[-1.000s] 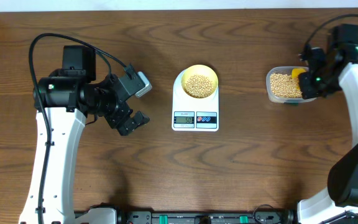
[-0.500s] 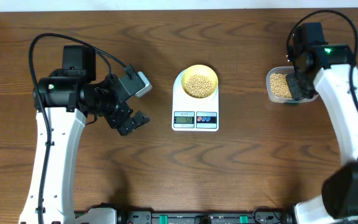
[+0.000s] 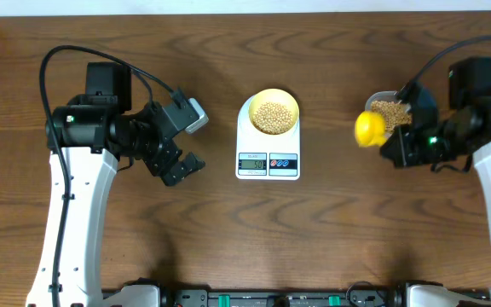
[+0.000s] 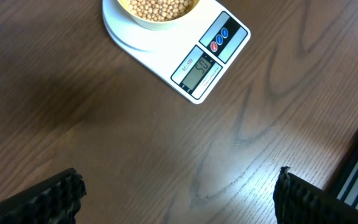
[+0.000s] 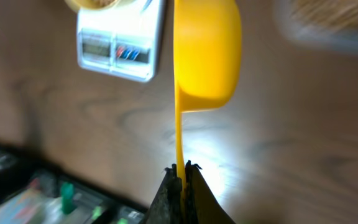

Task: Scoop item into bowl and weigh 50g on scale
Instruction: 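Lower the scoop onto the table in front of the tub and release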

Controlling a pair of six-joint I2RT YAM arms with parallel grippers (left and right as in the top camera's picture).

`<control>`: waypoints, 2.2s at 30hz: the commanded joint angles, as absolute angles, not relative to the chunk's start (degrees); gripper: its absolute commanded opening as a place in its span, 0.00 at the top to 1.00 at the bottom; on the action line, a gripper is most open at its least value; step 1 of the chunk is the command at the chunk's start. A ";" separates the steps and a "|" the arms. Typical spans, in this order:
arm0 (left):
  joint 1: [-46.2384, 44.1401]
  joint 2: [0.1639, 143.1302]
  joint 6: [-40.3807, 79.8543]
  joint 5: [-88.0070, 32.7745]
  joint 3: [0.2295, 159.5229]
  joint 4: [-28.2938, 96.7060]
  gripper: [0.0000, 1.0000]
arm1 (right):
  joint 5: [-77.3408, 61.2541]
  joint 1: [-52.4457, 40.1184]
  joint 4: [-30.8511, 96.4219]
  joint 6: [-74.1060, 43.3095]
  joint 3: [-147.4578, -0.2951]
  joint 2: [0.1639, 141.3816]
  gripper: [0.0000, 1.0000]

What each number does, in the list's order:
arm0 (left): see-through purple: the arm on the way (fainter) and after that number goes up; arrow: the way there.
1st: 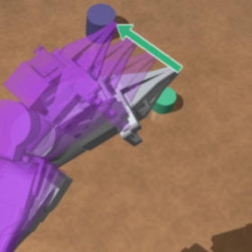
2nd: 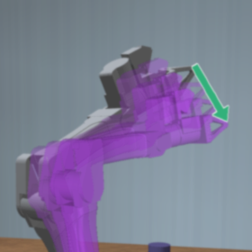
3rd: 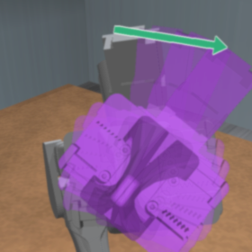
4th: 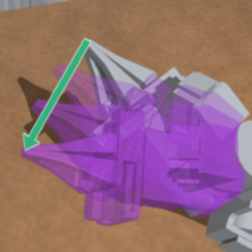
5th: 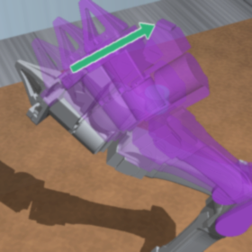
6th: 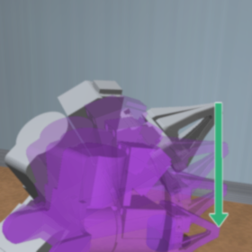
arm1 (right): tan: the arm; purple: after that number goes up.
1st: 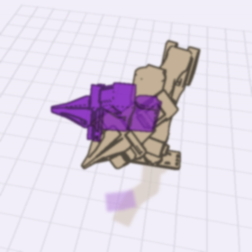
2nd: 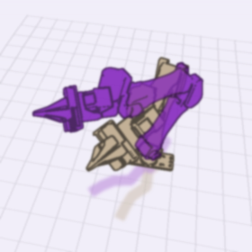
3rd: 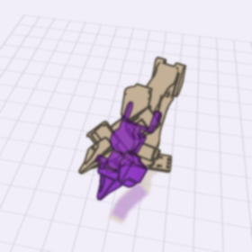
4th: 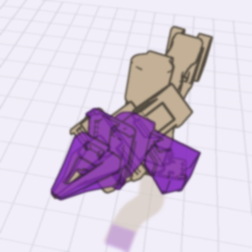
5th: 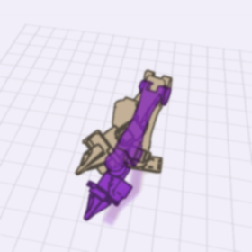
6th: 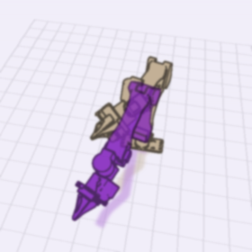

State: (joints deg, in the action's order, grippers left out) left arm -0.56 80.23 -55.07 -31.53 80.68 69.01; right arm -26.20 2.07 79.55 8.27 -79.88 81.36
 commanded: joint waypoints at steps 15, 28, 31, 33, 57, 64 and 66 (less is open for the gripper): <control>-0.73 80.27 -54.33 -31.62 80.29 69.34 0.01 | -39.59 2.44 57.34 -4.45 -42.94 82.02 0.99; -0.73 80.27 -54.35 -31.62 80.29 69.32 0.01 | -39.24 2.70 56.49 -9.85 -38.39 82.02 0.22; -0.73 80.27 -54.35 -31.62 80.29 69.32 0.01 | -37.39 2.70 55.51 -11.81 -38.39 82.02 0.01; -0.73 80.27 -54.35 -31.64 80.29 69.32 0.01 | -34.61 2.70 54.87 -15.94 -38.39 82.02 0.01; -0.73 80.27 -54.35 -31.62 80.29 69.32 0.01 | -16.91 2.70 53.56 -17.98 -38.39 82.02 0.01; -0.73 80.27 -54.35 -31.62 80.29 69.32 0.01 | -16.58 2.70 51.59 -17.98 -38.39 82.02 0.01; -0.73 80.27 -54.33 -31.62 80.29 69.32 0.01 | -16.58 2.70 51.42 -17.98 -38.39 82.02 0.01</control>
State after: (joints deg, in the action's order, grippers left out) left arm -0.56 80.23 -55.07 -31.53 80.64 69.04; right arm -17.12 2.35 51.77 -17.41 -38.50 82.13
